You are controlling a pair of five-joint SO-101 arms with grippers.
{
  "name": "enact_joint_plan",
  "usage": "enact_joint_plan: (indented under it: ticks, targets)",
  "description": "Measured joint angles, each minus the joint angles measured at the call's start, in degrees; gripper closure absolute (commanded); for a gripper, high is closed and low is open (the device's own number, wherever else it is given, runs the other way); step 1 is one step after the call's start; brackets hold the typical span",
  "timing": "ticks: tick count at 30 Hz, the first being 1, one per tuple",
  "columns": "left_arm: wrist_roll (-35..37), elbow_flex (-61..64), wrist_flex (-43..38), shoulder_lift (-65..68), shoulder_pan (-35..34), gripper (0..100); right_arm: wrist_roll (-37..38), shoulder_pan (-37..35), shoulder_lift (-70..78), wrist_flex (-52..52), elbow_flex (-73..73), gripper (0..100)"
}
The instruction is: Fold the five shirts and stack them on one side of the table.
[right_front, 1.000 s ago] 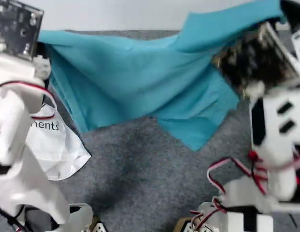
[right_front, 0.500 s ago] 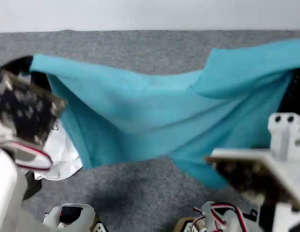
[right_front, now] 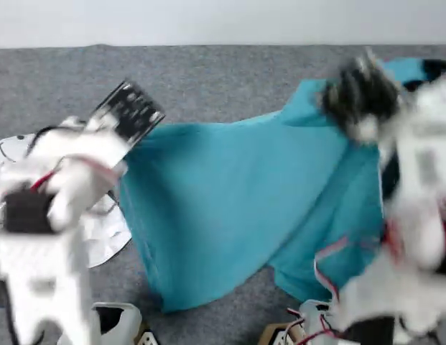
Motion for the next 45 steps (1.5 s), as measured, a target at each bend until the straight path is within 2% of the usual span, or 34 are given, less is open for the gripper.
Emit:
enact_joint_plan:
  ticks: [4, 8, 12, 18, 26, 35, 40, 45]
  targets:
    - [0.00, 7.56, -13.98, 10.73, 0.00, 100, -0.79, -1.49, 6.68, -7.74, 11.87, 98.7]
    - [0.00, 5.45, -24.79, 24.35, -0.70, 100, -2.11, -1.85, 14.15, -17.85, 18.20, 98.7]
    - [0.00, -4.31, -27.52, 38.24, -2.11, 100, -2.20, -1.93, 21.01, -23.91, 18.73, 98.7]
    - [0.00, -21.98, -27.78, 56.62, -3.52, 100, -3.34, -2.90, 26.73, -27.43, 18.73, 98.7]
    - [0.00, -43.69, -19.69, 72.26, -3.69, 99, -3.78, -4.04, 31.47, -32.09, 18.73, 98.7]
    - [-0.35, -64.70, -14.68, 83.96, -3.69, 99, -4.48, -4.04, 35.43, -38.68, 18.73, 98.7]
    - [-4.13, -74.46, -3.43, 85.01, -3.69, 99, -5.36, -4.04, 35.43, -36.66, 18.73, 98.7]
    - [-9.41, -79.03, 10.64, 85.01, -2.90, 100, -5.19, -3.96, 34.20, -26.11, 18.73, 98.7]
